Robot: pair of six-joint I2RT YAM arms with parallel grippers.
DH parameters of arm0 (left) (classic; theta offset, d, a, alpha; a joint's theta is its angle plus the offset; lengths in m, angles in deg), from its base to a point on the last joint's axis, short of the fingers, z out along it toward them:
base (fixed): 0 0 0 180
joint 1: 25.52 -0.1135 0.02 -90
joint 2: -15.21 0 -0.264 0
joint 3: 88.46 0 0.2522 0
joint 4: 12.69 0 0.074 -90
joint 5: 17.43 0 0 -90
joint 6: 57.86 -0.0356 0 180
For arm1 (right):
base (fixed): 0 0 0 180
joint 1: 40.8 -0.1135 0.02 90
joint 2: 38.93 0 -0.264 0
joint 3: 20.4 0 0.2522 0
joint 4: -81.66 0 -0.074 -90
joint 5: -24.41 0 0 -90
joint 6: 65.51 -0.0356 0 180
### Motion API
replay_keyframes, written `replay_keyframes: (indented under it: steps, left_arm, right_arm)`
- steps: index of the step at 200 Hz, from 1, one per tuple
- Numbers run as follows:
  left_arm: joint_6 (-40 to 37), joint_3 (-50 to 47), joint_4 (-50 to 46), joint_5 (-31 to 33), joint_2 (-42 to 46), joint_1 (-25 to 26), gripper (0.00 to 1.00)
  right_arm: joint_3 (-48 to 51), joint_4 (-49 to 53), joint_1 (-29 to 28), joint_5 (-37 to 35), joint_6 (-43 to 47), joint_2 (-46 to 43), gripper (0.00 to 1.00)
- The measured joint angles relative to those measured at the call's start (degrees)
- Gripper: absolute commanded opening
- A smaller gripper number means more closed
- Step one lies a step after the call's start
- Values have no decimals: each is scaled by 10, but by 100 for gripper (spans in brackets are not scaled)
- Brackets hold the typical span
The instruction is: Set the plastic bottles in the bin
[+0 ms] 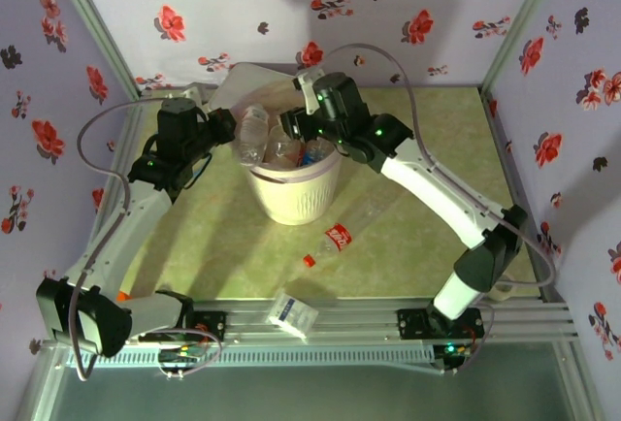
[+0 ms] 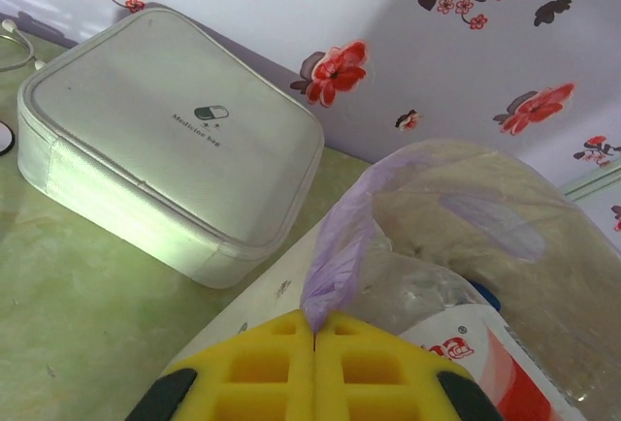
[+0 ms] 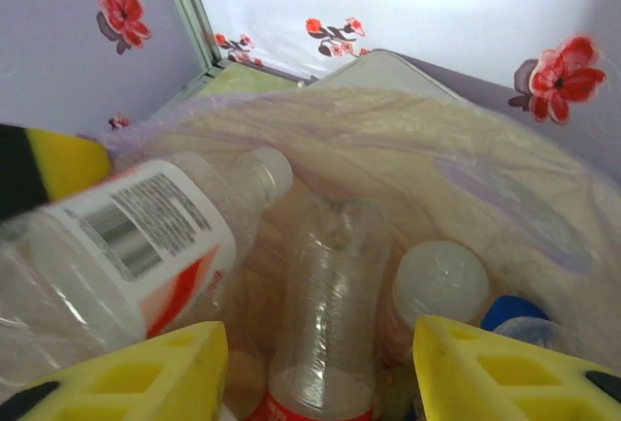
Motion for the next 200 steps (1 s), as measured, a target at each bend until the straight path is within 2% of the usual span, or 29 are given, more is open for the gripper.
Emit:
replay_keyframes:
  steps: [42, 79, 118, 138, 172, 200]
  left_arm:
    - [-1, 1, -2, 2, 0, 0, 0]
    - [-2, 4, -3, 4, -3, 0, 0]
    - [-2, 5, -3, 4, -5, 0, 0]
    - [-2, 5, -3, 4, -5, 0, 0]
    - [-4, 5, -4, 4, -4, 0, 0]
    - [-7, 5, -4, 4, -4, 0, 0]
  right_arm:
    - [-108, 48, -3, 36, 20, 12, 81]
    - [-119, 91, -40, 56, 58, 14, 99]
    - [-119, 117, -81, 59, 87, 27, 99]
    - [-119, 117, -87, 37, 95, 35, 99]
    - [-134, 115, -72, -17, 97, 80, 97]
    - [-144, 114, -50, -33, 93, 120, 97]
